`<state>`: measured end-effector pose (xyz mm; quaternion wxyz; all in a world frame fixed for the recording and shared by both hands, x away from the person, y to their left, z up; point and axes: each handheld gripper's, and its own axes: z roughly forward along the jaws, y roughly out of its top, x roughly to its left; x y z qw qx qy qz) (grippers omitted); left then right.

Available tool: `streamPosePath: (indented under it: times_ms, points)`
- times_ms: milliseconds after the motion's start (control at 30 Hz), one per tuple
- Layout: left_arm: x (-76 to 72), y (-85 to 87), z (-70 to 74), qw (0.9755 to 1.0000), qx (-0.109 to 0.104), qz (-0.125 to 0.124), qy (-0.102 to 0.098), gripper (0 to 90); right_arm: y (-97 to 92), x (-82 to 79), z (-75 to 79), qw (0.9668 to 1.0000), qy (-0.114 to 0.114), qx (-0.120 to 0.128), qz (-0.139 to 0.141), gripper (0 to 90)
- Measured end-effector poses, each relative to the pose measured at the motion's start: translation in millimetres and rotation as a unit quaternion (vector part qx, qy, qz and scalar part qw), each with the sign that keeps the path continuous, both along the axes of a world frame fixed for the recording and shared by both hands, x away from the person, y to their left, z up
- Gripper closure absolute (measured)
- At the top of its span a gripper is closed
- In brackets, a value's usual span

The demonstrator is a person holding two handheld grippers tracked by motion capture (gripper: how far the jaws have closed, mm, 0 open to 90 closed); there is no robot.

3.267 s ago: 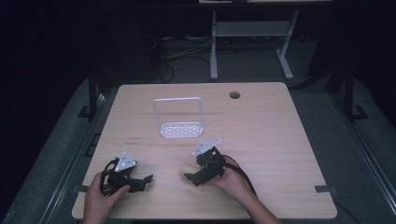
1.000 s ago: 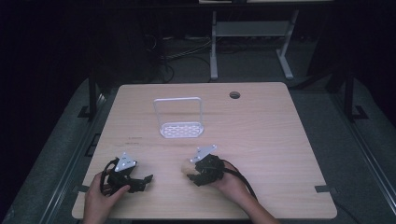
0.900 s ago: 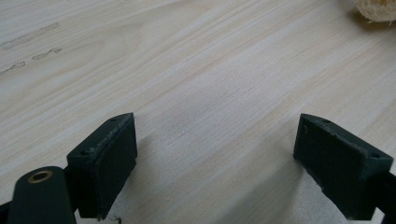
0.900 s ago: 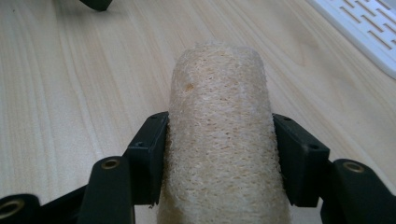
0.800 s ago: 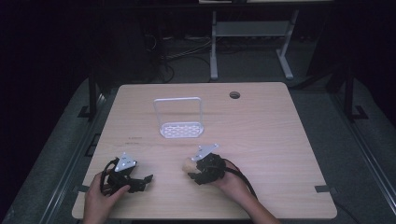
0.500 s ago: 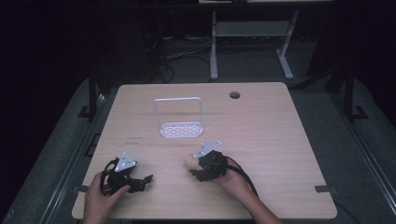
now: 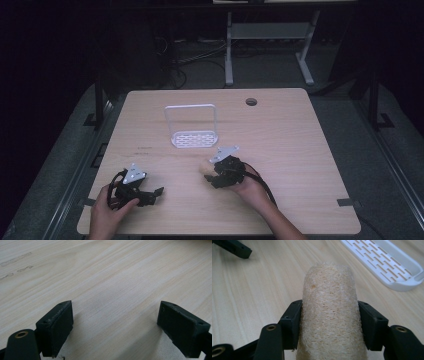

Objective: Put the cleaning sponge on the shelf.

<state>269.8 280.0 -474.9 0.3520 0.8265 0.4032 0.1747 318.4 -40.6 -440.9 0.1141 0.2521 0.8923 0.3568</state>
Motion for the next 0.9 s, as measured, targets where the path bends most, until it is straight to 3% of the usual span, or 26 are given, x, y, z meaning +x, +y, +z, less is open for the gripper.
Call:
streamPosePath:
  times_ms: [900]
  points:
    - [0.1, 0.1, 0.0, 1.0000, 0.001, -0.001, 0.000, 12.9, 3.3, 32.2, 12.4, 0.9997, -0.014, 0.003, -0.022, 41.0]
